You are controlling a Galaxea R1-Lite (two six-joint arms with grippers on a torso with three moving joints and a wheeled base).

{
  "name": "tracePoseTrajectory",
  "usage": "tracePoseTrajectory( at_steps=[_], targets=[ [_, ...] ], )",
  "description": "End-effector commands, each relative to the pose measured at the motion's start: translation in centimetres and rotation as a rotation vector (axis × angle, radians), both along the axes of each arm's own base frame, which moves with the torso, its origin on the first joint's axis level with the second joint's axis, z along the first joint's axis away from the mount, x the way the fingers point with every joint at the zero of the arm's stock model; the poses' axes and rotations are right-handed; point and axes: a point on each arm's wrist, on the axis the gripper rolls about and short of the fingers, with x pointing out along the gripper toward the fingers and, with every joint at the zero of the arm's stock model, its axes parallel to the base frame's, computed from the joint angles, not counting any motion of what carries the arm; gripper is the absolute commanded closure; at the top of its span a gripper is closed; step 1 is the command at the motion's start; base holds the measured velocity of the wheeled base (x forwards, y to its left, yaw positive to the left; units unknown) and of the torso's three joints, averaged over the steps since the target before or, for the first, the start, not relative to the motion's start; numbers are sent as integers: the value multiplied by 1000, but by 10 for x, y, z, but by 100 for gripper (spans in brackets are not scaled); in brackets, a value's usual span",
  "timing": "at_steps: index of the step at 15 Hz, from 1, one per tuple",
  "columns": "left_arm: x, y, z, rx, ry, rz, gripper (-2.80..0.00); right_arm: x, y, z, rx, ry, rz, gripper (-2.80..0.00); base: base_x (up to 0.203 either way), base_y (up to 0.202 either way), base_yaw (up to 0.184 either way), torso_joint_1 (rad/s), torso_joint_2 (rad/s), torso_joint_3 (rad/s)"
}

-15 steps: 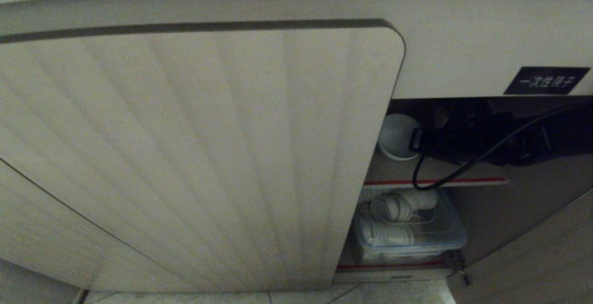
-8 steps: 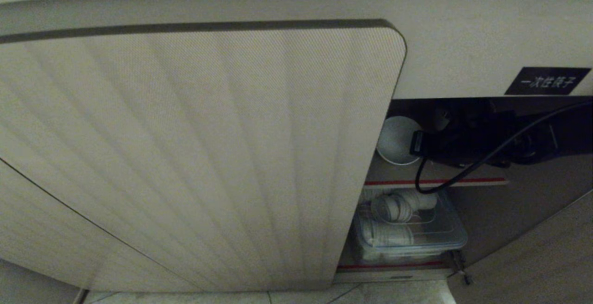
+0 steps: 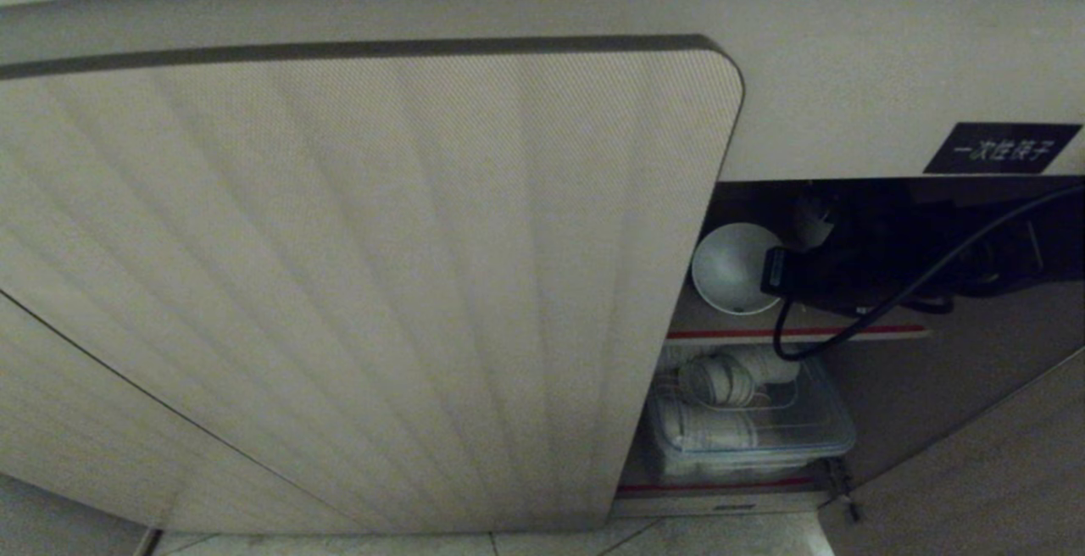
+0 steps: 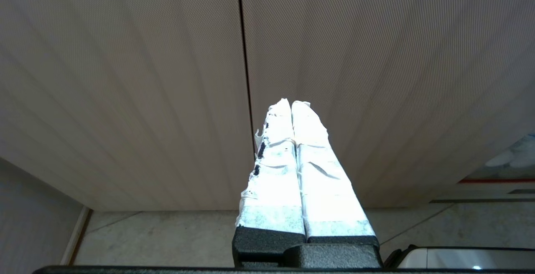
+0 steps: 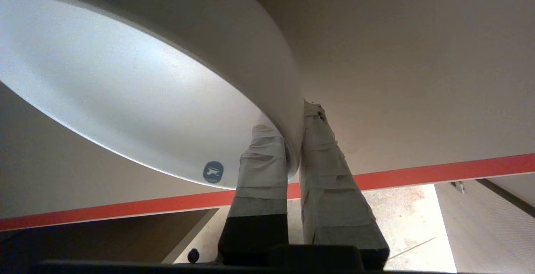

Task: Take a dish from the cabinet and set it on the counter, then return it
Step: Take the bowl from the cabinet

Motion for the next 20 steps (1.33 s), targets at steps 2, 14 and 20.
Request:
tracePoseTrajectory(
  at_steps=[2, 14, 20],
  targets=[
    [0, 0, 0, -1, -1, 0, 0, -1, 0, 5, 9, -15, -4, 0, 0, 0, 0, 0, 0, 0],
    [0, 0, 0, -1, 1, 0, 0, 1, 4, 9, 164, -14, -112, 0, 0, 0, 0, 0, 0, 0],
    [0, 0, 0, -1, -1, -2, 0, -4, 5, 11, 171, 8, -116, 0, 0, 0, 0, 0, 0, 0]
  ],
)
